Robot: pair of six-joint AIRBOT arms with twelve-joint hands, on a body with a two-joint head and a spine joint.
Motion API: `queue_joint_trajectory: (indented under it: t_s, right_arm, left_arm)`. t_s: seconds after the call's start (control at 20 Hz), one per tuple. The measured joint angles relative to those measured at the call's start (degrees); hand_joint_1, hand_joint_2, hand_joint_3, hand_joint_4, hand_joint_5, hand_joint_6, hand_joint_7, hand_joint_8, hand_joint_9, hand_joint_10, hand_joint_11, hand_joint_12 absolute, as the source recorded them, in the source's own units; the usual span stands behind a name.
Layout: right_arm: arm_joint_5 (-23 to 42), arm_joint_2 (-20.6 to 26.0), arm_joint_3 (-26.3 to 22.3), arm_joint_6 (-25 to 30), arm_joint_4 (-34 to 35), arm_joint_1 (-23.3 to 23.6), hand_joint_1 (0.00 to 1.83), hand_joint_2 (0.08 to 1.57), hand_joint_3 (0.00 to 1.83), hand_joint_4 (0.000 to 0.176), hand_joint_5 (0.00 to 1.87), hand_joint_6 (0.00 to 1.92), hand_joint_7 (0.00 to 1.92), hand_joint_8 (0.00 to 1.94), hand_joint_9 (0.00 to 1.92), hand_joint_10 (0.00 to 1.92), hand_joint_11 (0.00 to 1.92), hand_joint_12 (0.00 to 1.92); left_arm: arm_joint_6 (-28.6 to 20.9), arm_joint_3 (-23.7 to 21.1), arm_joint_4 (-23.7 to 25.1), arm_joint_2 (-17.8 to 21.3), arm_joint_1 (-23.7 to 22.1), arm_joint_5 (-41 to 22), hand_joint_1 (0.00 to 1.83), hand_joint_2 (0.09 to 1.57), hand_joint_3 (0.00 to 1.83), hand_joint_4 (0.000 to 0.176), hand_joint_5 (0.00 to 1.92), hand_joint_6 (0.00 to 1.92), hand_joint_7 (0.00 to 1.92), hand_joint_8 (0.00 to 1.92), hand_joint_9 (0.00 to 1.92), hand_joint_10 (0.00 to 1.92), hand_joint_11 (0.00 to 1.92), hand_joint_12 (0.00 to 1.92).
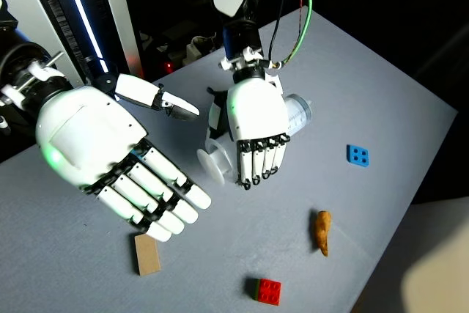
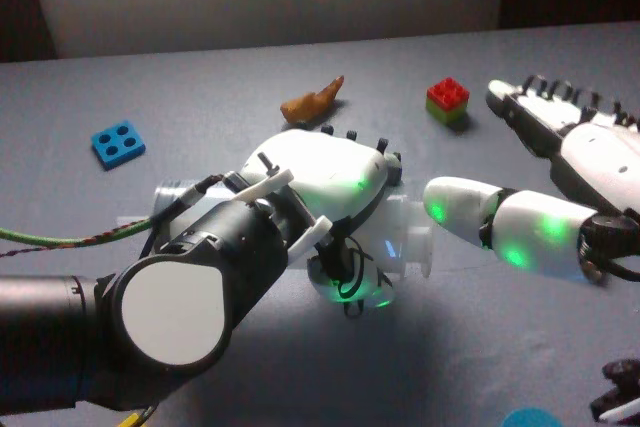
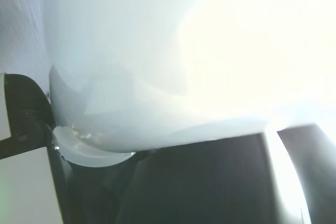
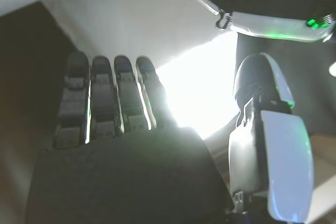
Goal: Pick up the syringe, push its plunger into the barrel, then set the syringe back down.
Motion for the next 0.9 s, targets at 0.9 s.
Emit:
queue_joint_trajectory:
  t_s: [0.9]
  right_arm:
    - [-0.3,3.0,-2.8,-4.9,-0.8,1.7,0.15,1.05,0.0,0.011,0.04,0.0,0.03,0.0,0.04,0.0,0.0,0.27]
  left_arm:
    - [-2.7,3.9,0.9,-3.5,2.1,-0.5,1.22,1.22,0.01,0.0,0.68,1.28,0.85,1.34,0.83,1.28,0.79,1.49]
